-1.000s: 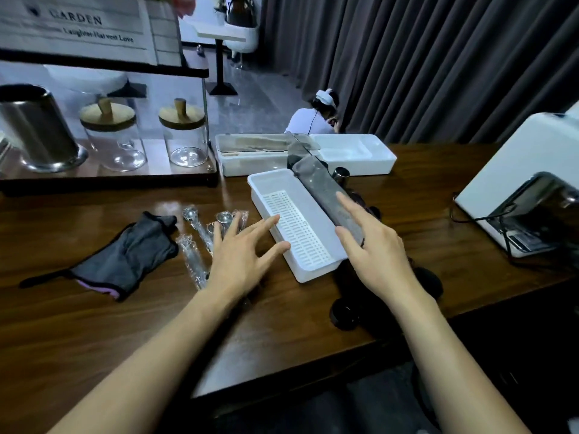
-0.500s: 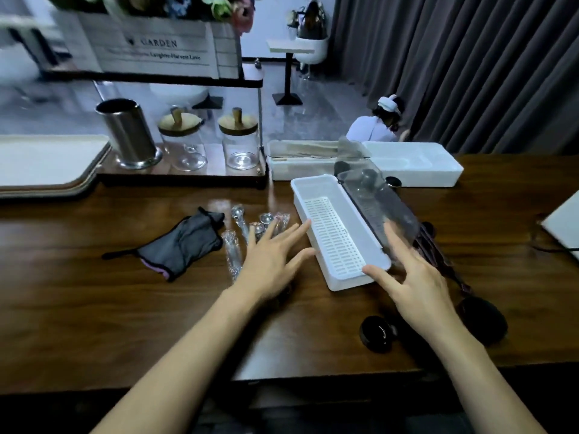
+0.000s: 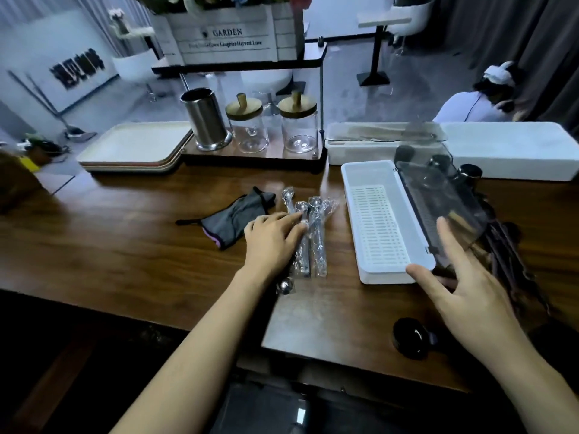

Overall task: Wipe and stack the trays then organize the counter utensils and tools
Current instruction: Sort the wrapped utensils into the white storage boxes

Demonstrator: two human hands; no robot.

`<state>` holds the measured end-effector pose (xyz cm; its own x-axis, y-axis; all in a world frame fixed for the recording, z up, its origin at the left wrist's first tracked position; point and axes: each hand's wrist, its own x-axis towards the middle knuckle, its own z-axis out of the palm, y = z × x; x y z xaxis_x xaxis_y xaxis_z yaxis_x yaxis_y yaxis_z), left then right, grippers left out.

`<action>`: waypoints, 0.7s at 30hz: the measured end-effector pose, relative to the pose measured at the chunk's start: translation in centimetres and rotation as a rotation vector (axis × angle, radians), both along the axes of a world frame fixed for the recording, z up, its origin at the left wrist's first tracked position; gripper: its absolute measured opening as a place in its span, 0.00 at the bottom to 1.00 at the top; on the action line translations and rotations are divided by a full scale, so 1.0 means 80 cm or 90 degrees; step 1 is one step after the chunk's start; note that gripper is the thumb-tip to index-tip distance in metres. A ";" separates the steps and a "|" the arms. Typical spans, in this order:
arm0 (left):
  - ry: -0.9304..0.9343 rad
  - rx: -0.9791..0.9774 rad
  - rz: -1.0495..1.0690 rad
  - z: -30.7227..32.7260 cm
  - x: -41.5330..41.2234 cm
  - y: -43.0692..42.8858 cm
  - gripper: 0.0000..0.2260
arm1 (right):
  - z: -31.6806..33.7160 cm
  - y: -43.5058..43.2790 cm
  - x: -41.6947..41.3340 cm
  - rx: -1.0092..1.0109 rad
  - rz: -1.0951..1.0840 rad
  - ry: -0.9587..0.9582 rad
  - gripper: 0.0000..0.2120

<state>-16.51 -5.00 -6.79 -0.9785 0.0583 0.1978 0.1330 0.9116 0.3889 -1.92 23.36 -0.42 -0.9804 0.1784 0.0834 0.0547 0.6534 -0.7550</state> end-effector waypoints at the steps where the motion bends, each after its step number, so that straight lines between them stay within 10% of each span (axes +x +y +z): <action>1: -0.011 -0.004 0.010 0.004 -0.006 -0.001 0.19 | 0.001 -0.001 0.000 -0.001 -0.005 0.009 0.38; 21: -0.040 0.024 -0.082 0.007 -0.027 0.019 0.20 | -0.004 -0.019 0.004 0.037 -0.055 0.023 0.34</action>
